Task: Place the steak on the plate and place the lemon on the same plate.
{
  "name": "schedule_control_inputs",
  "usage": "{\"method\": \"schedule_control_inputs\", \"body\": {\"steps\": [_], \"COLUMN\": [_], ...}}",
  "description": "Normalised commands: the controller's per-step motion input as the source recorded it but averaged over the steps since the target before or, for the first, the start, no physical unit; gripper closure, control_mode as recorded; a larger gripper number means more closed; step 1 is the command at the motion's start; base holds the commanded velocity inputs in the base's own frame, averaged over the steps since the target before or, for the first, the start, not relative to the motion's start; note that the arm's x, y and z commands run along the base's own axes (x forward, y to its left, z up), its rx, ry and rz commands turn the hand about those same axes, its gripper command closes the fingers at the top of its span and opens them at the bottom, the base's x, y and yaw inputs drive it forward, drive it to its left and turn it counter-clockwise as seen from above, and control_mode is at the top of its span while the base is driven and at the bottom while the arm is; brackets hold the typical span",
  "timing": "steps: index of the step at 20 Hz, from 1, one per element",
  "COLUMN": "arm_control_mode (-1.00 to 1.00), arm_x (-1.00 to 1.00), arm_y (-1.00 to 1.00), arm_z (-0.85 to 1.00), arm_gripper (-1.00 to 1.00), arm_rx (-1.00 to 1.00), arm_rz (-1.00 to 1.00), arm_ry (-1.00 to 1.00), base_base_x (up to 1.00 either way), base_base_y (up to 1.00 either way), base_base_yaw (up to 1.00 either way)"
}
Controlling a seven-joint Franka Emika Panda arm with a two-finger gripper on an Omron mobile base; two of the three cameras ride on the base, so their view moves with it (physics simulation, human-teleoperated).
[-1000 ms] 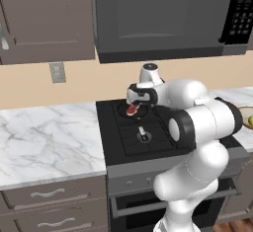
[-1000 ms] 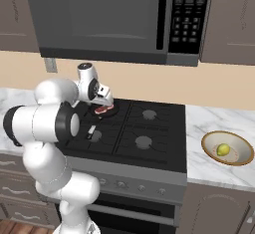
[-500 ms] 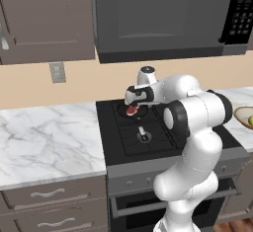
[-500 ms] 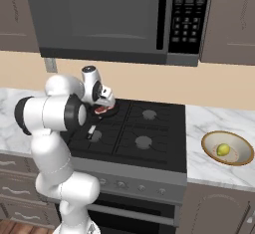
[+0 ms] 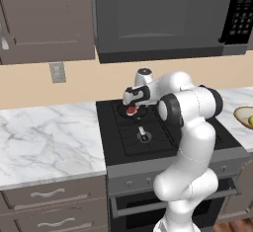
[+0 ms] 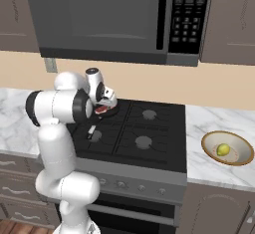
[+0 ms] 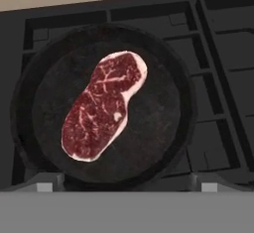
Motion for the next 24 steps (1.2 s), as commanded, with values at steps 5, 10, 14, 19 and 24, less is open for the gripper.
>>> {"method": "schedule_control_inputs", "body": {"steps": [5, 10, 14, 19, 24], "arm_control_mode": [-1.00, -1.00, -1.00, -1.00, -1.00], "arm_x": [0.22, 0.24, 0.19, 0.21, 0.21], "arm_y": [0.07, 0.06, 0.02, 0.00, 0.01], "arm_z": [-0.15, -0.19, -0.20, -0.19, -0.18], "arm_gripper": [-1.00, -1.00, -1.00, -1.00, -1.00], "arm_rx": [0.00, 0.00, 0.00, 0.00, 0.00], "arm_rz": [0.00, 0.00, 0.00, 0.00, 0.00], "arm_ry": [-0.03, -0.04, -0.01, -0.01, -0.02], "base_base_x": [0.00, 0.00, 0.00, 0.00, 0.00], "base_base_y": [0.00, 0.00, 0.00, 0.00, 0.00], "base_base_yaw": [0.00, 0.00, 0.00, 0.00, 0.00]}}
